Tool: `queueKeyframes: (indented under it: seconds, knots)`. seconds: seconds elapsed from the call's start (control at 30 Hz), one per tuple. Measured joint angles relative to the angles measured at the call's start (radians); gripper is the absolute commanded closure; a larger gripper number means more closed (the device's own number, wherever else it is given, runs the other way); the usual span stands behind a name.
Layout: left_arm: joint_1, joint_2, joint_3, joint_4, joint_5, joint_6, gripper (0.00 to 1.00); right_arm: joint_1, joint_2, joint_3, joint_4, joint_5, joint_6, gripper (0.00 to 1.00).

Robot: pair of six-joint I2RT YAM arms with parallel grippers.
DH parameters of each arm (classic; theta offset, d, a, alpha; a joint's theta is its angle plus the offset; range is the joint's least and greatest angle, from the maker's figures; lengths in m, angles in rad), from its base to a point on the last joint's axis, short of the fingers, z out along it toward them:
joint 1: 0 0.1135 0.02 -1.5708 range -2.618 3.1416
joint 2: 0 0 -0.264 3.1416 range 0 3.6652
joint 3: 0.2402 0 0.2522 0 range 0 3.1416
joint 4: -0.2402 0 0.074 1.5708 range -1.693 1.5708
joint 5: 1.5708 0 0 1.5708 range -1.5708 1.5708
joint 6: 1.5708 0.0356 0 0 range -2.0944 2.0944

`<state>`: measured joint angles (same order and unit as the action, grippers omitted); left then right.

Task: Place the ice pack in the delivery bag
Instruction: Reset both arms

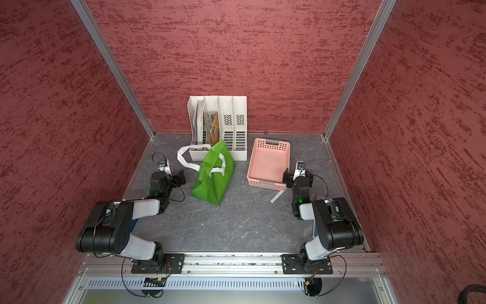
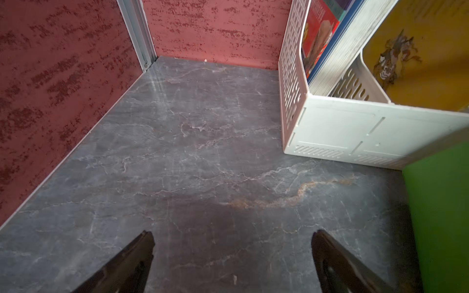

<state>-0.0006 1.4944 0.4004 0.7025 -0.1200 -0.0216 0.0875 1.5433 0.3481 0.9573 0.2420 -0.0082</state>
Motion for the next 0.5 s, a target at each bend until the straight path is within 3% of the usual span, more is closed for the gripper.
queueKeyframes:
  seconds: [0.23, 0.5]
  knots:
    - [0.003, 0.033, -0.029, 0.145, 0.045, 0.014, 0.0, 0.0, 0.0, 0.001, -0.005, -0.004, 0.0, 0.01]
    - [0.003, 0.034, -0.029, 0.182, 0.06, 0.017, 0.0, 0.0, 0.0, 0.001, -0.007, -0.005, 0.0, 0.01]
